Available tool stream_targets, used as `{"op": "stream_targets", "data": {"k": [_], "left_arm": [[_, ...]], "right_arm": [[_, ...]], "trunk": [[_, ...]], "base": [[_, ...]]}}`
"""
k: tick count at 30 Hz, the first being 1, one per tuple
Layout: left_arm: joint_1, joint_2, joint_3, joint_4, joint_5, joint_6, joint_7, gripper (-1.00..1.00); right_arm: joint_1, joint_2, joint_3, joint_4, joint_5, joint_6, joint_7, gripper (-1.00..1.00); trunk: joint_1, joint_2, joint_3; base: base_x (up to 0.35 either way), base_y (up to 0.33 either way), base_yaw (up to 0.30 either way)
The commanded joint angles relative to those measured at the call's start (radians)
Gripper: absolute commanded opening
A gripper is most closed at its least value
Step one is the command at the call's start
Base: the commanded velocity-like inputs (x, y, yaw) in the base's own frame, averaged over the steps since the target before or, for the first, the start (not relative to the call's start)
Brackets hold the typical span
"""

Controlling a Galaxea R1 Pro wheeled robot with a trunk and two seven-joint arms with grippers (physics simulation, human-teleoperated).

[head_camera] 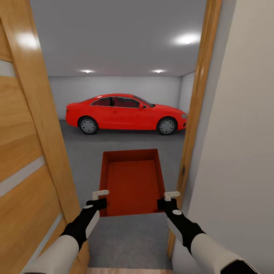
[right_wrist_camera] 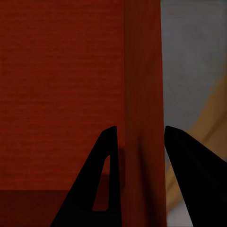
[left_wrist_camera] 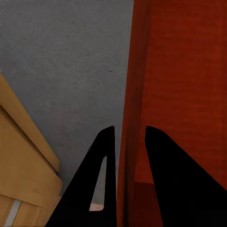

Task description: Move the two storage containers from the living room to the garage. In the garage, place one container on the floor and stack the other container on top of it (either order is fine).

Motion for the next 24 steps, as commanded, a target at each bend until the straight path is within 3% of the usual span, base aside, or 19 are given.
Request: {"op": "stream_targets", "data": {"k": [1, 24], "left_arm": [[0.0, 0.001, 0.007, -0.005, -0.003, 0.005, 0.008, -1.0], [0.0, 0.001, 0.007, -0.006, -0.003, 0.005, 0.008, -1.0]], "right_arm": [[-0.001, -0.052, -0.009, 0.05, -0.016, -0.006, -0.03, -1.0], [-0.001, -0.052, -0.009, 0.05, -0.016, -0.005, -0.03, -1.0]], "trunk": [[0.001, -0.001, 0.0], [0.001, -0.001, 0.0]], "base": [[0.079, 0.159, 0.0], [0.007, 0.016, 0.0]]}}
